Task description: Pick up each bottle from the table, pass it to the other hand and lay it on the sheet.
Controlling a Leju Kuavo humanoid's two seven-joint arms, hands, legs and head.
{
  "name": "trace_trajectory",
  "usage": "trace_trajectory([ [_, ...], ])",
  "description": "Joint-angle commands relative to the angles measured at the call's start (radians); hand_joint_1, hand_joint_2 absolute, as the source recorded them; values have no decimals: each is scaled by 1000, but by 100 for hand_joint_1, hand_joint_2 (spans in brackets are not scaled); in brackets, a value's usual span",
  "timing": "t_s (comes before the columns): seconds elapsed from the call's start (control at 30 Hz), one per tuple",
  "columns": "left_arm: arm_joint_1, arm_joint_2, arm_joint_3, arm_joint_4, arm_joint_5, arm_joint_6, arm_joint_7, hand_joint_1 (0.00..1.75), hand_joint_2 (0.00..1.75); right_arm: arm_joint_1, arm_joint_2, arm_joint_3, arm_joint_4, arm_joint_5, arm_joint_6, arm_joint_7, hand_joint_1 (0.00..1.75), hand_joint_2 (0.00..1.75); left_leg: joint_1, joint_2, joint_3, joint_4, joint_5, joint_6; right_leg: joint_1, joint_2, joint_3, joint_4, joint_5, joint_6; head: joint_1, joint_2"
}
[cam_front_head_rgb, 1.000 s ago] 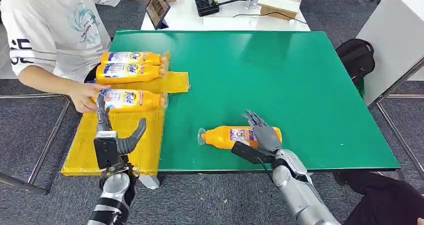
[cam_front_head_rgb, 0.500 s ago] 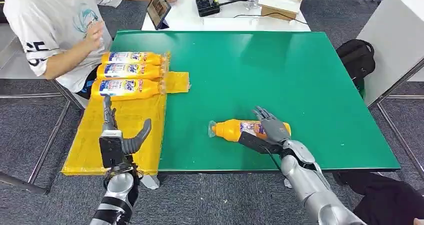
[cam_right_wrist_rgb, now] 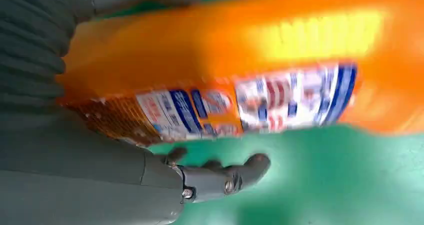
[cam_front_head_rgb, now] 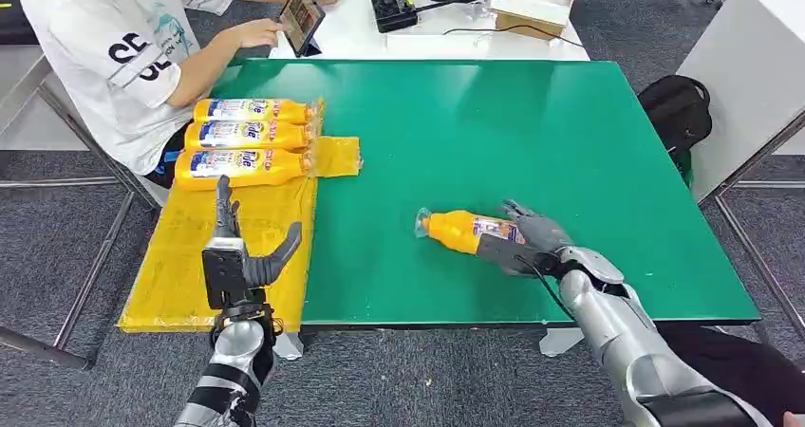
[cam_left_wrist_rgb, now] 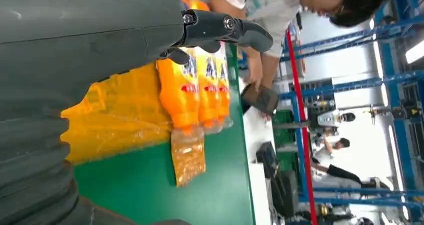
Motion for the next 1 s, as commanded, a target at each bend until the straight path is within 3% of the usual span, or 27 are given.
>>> trace_trajectory([
  [0.03, -54, 2, -20, 101, 9, -5, 3, 0, 175, 26, -58, 47, 135, -9, 53, -12, 175, 175, 1, -5, 3, -2, 0, 1, 1, -6, 5, -3, -1, -3, 0, 0],
  [0.33, -60, 0, -23, 112, 16, -16, 3, 0, 175, 24, -90, 53, 122, -33, 106, -32, 175, 175, 1, -5, 4, -2, 0, 1, 1, -6, 6, -4, -1, -3, 0, 0],
  [0.67, -59, 0, -45, 121, 28, -14, 3, 0, 175, 134, -61, 20, 14, -169, 99, -131, 175, 175, 1, -4, 5, -1, 0, 1, 2, -4, 7, -5, -1, -2, 0, 0],
  [0.73, -54, 0, -46, 118, 28, -7, 3, 0, 175, 164, -20, -12, -28, -220, 60, -166, 175, 175, 2, -4, 6, -3, 0, 1, 2, -5, 8, -6, -1, -3, 1, 0],
  [0.83, -26, 0, -45, 97, 19, 1, 3, 0, 175, 219, 133, -95, -185, -270, -189, -229, 175, 175, 2, 1, 7, -2, -1, 0, 3, 1, 8, -5, 0, -2, 0, 0],
  [0.87, -13, -5, -40, 85, 9, 3, 3, 0, 175, 262, 207, -131, -326, -269, -320, -250, 175, 175, 3, 4, 9, -5, -1, 0, 4, 3, 10, -7, 1, -5, 0, 0],
  [0.93, -8, -8, -39, 80, 4, 2, 3, 0, 175, 289, 223, -107, -435, -244, -310, -163, 175, 175, 3, 8, 7, -2, -3, -1, 4, 7, 7, -4, 1, -4, 1, 0],
  [1.0, -10, -11, -36, 82, 3, -1, 3, 0, 175, 312, 233, -137, -502, -262, -349, -184, 175, 175, 2, 9, 5, -2, -5, -3, 3, 7, 3, 0, 0, -5, -1, 0],
])
